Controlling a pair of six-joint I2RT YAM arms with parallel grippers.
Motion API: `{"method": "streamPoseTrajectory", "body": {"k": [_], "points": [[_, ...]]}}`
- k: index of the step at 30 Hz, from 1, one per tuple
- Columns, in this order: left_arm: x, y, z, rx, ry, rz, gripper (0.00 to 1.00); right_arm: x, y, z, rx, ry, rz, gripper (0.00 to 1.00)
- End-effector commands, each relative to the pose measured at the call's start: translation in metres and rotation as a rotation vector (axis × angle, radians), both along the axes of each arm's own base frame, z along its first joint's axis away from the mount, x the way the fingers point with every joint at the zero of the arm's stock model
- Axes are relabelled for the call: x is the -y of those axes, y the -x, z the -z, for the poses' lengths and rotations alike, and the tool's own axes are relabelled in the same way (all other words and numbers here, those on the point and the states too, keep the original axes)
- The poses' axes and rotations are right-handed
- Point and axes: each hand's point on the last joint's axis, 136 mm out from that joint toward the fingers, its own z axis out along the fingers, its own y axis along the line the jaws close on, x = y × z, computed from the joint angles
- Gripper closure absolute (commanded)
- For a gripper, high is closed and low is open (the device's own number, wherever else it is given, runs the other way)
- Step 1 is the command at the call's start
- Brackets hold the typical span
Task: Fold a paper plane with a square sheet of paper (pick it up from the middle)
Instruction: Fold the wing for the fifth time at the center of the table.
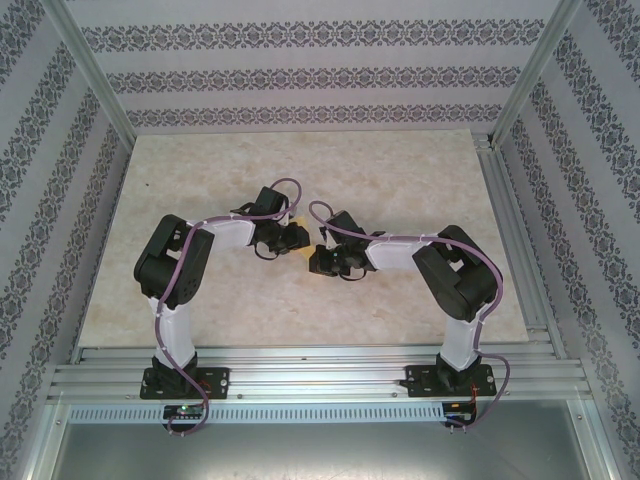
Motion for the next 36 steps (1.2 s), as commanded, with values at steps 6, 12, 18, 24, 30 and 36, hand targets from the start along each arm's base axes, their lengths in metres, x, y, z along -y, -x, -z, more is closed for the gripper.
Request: {"method": "streamPoseTrajectory", "body": {"k": [6, 12, 18, 24, 30, 36], "points": [[-0.01, 0.006, 0.021, -0.051, -0.087, -0.01, 0.71, 0.017, -0.004, -0.016, 0.06, 0.112, -0.008, 0.88], [-0.009, 0.006, 0.02, -0.05, -0.086, -0.009, 0.71, 0.019, -0.007, -0.027, 0.121, 0.133, -0.015, 0.78], [-0.009, 0.006, 0.021, -0.052, -0.087, -0.008, 0.71, 0.008, -0.004, -0.023, 0.109, 0.117, -0.06, 0.79], [-0.009, 0.006, 0.021, -0.052, -0.086, -0.006, 0.71, 0.006, -0.005, -0.016, 0.096, 0.121, -0.063, 0.81], [-0.009, 0.006, 0.021, -0.055, -0.086, -0.006, 0.71, 0.007, -0.005, -0.012, 0.09, 0.13, -0.066, 0.8], [-0.009, 0.006, 0.022, -0.055, -0.086, -0.006, 0.71, 0.008, -0.005, -0.007, 0.084, 0.142, -0.076, 0.8]]}}
